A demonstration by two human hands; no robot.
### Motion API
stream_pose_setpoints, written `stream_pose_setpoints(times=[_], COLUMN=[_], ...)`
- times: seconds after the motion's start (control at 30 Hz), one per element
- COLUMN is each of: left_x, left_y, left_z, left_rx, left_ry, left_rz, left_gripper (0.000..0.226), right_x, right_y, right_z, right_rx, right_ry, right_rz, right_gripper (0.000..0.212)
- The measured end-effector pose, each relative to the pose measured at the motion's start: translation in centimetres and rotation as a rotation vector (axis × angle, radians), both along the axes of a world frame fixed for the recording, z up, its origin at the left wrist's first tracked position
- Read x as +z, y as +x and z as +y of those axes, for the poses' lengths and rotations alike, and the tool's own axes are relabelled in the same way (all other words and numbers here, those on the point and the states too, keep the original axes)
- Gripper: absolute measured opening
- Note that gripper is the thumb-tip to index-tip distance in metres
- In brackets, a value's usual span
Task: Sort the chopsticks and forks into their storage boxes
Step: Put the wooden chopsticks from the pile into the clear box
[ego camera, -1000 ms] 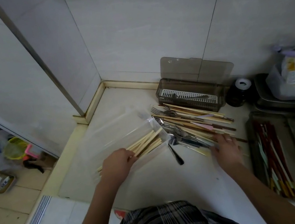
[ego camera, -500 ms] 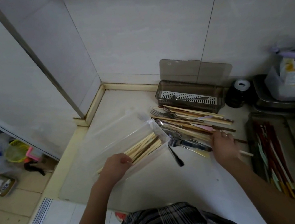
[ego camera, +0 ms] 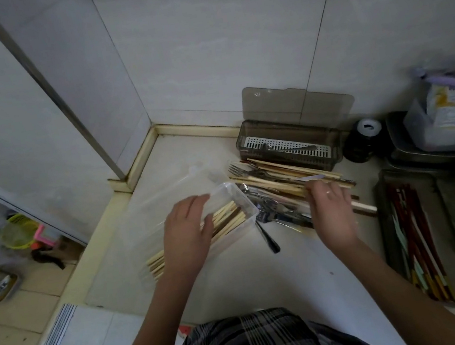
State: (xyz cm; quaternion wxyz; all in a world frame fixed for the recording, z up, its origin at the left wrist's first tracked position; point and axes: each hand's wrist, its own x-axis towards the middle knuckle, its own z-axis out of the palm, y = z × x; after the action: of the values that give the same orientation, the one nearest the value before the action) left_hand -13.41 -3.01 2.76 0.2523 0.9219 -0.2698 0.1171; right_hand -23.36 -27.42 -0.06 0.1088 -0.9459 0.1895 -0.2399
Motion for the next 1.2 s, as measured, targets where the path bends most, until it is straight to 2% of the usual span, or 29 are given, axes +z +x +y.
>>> stream_pose_setpoints(times=[0.07, 0.13, 0.2, 0.27, 0.4, 0.47, 0.67, 0.87, 0.97, 1.07, 1.2], left_x=[0.8, 1.4, 1.7, 1.5, 0.3, -0.6, -3.4, -3.7, -3.7, -2.8, -0.1], left_y=[0.1, 0.6, 1.2, 1.8, 2.6, 2.7, 1.9, 2.3, 1.8, 0.8, -0.1], left_z=[-1.1, -1.7, -1.7, -0.8, 2.6, 4.6, 8.2, 7.7, 7.0, 5.5, 1.8], left_rx=[-0.089, -0.161, -0.210, -0.238, -0.184, -0.112, 0.018, 0.088, 0.087, 0.103, -0.021], left_ry=[0.074, 0.129, 0.123, 0.155, 0.151, 0.158, 0.278, 0.223, 0.158, -0.003, -0.099], left_rz=[-0.135, -0.174, -0.104, -0.046, 0.128, 0.196, 0.530, 0.638, 0.589, 0.380, 0.195], left_gripper=[0.041, 0.039, 0.028, 0.032, 0.035, 0.032, 0.034, 0.032, 0.035, 0.032, 0.029], right_x=[0.5, 0.5, 0.2, -0.3, -1.7, -2.4, -3.7, -3.7, -2.9, -1.5, 0.1], right_y=[0.4, 0.7, 0.9, 0.8, -0.5, -1.5, -2.6, -2.1, -1.6, -0.6, 0.2], right_z=[1.2, 1.8, 2.0, 1.7, -0.4, -1.4, -1.2, 0.0, 0.7, 1.4, 1.7], right_rx=[0.097, 0.158, 0.198, 0.210, -0.051, -0.120, -0.138, -0.091, -0.064, -0.020, -0.028], right_ry=[-0.077, -0.082, -0.078, -0.065, 0.111, 0.168, 0.180, 0.098, 0.018, -0.077, -0.136], right_rz=[-0.033, -0.070, -0.072, -0.027, 0.153, 0.174, 0.248, 0.286, 0.204, 0.094, 0.094], right_gripper=[0.029, 0.026, 0.024, 0.023, 0.026, 0.027, 0.028, 0.030, 0.031, 0.033, 0.033])
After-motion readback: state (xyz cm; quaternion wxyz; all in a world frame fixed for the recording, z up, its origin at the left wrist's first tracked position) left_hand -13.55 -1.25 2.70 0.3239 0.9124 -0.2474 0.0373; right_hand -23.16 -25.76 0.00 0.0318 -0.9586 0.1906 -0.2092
